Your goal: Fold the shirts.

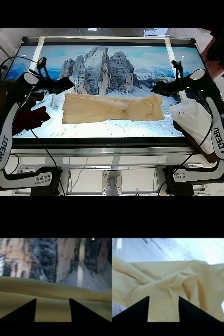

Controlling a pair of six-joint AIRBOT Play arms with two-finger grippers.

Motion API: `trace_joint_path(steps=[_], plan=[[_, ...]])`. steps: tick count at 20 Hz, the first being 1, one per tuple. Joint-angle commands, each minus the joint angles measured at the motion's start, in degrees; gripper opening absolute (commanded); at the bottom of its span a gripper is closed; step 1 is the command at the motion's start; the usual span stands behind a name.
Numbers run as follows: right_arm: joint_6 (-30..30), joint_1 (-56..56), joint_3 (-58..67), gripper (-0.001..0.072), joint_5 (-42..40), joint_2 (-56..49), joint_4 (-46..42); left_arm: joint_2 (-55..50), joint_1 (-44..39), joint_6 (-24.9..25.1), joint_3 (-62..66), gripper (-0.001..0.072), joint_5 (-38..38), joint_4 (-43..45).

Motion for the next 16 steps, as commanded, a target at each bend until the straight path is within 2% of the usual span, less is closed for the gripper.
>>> trace_joint_path(steps=[1,2,3,5,6,7,8,9,15,16], plan=[[6.4,-4.5,-0.1,0.0439,3.6,1.3,-4.2,0.8,-7.2,14.3,0.6,0.0391,0.5,-13.1],[7.1,-5.6,-0.1,0.0439,4.0,0.9,-4.1,0.8,-10.6,15.0,0.9,0.0349,2.2,-12.1],[7.1,-6.6,-0.1,0.044,4.3,0.5,-4.0,0.8,-14.6,15.4,1.3,0.034,5.0,-9.7],[7.1,-8.0,-0.1,0.0507,4.5,-0.8,-3.8,-0.3,-21.7,13.7,2.5,0.0339,9.6,-2.4],[7.1,-8.4,-0.1,0.0561,4.9,-1.8,-3.8,-1.5,-24.9,11.2,3.6,0.0307,10.6,2.3],[7.1,-8.4,-0.1,0.0566,5.2,-3.1,-3.9,-3.0,-27.2,9.9,4.7,0.0203,10.4,6.2],[7.1,-8.4,-0.1,0.0575,5.6,-4.6,-3.8,-4.9,-29.4,8.4,5.8,0.018,10.1,9.2],[7.1,-8.3,-0.1,0.0625,5.8,-6.4,-3.3,-7.1,-30.9,6.9,6.8,0.018,9.6,10.4],[4.5,-8.3,0.0,0.0626,7.1,-15.6,-0.9,-17.1,-33.0,4.0,12.2,0.0177,3.7,10.6],[3.8,-8.3,0.0,0.0626,6.9,-16.0,-0.8,-17.4,-32.9,4.0,12.2,0.0139,3.9,10.6]])
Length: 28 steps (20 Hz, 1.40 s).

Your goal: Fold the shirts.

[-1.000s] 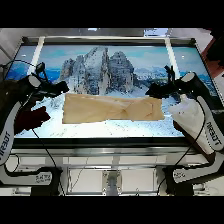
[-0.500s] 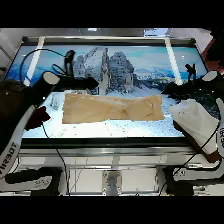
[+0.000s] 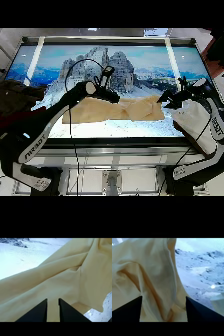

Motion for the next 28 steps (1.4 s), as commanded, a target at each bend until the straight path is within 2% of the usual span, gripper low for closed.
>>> trace_joint_path(steps=[1,4,9,15,16,18,19,20,23,24,25,28], plan=[[-2.2,0.0,0.0,0.0626,-0.2,-3.1,0.4,-3.2,-1.0,-1.2,1.7,0.0106,-1.3,1.4],[-2.8,0.0,0.0,0.0622,-1.2,-3.1,1.6,-3.7,-1.0,-1.2,1.7,0.0106,-1.3,1.4],[-8.1,0.8,0.0,0.0613,-0.7,-3.1,9.8,-4.7,-1.0,-1.6,1.7,0.0106,-1.3,1.4],[-8.1,4.0,0.0,0.0609,-2.2,-3.4,9.4,-4.9,-1.0,-2.1,1.7,0.0106,-1.4,1.6],[-8.1,4.4,0.0,0.057,-2.0,-3.6,9.4,-4.9,-1.0,-2.1,1.7,0.0106,-1.4,1.6],[-8.1,5.1,0.0,0.0318,-1.5,-3.9,9.5,-4.9,-1.0,-2.1,1.7,0.0106,-1.6,1.6],[-8.1,5.4,0.1,0.0131,-1.7,-3.8,9.6,-4.9,-1.0,-2.0,1.7,0.0106,-1.6,1.6],[-8.2,5.4,0.1,0.0036,-1.2,-3.8,10.3,-4.9,-1.0,-1.9,1.7,0.0106,-1.4,1.6],[-9.9,5.3,0.2,0.003,2.4,-3.7,10.7,-4.9,-1.0,1.2,1.7,0.0106,-1.5,1.6],[-9.9,5.3,0.2,0.0029,3.4,-3.7,10.7,-4.9,-1.0,1.1,1.7,0.0023,-1.4,1.6],[-9.9,5.3,0.2,0.0029,4.3,-3.7,11.0,-4.9,-1.0,0.2,1.7,0.0007,-1.4,1.7],[-10.9,5.3,0.2,0.003,5.5,-3.1,13.2,-5.2,-1.0,-10.4,1.6,0.0007,-3.7,7.0]])
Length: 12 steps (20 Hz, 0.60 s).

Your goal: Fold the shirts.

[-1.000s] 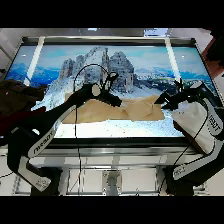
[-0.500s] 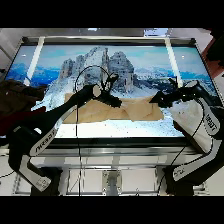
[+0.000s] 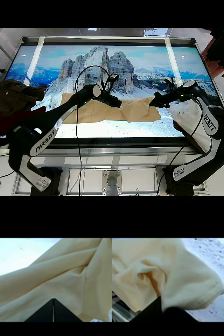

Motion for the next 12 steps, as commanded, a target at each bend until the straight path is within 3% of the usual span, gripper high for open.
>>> trace_joint_path(steps=[1,2,3,4,12], plan=[[-0.9,0.1,0.1,0.0044,2.2,0.5,1.9,-0.3,0.0,-8.0,0.0,0.0007,-4.0,4.7],[-0.9,0.0,0.1,0.0172,2.8,0.5,1.7,-0.3,0.0,-8.0,0.0,0.0008,-6.0,4.6],[-0.9,0.0,0.1,0.0363,3.2,0.5,1.6,-0.3,0.0,-7.9,0.0,0.0008,-7.3,4.6],[-0.9,-0.2,0.1,0.0393,3.2,0.5,1.3,-0.3,0.0,-7.9,0.0,0.0008,-8.2,4.6],[-0.9,-8.9,0.0,0.0391,6.5,1.1,0.6,-0.3,0.0,-7.9,0.0,0.0019,-8.2,4.4]])
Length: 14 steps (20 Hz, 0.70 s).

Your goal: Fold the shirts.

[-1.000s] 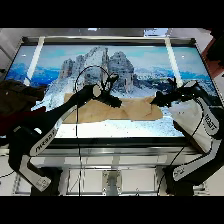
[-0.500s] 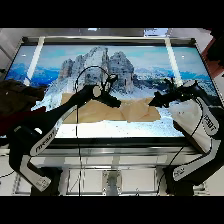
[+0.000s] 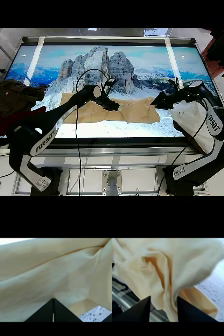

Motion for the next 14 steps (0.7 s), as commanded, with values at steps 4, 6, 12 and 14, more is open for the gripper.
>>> trace_joint_path(steps=[4,6,12,14], plan=[[0.0,-4.8,-1.2,0.0421,-4.0,0.4,-3.6,0.0,0.0,-0.2,0.0,0.0092,1.3,-0.7],[0.0,-3.5,-3.1,0.0674,-5.9,0.4,-3.2,0.0,0.0,-0.3,0.0,0.0532,1.4,-1.5],[-3.2,1.9,-5.5,0.0679,-9.2,0.3,-2.8,0.0,0.0,-0.7,0.0,0.0543,1.8,-1.5],[-3.2,3.7,-5.5,0.0679,-10.6,0.3,-2.6,0.0,0.0,-0.6,0.0,0.0542,3.6,-1.5]])
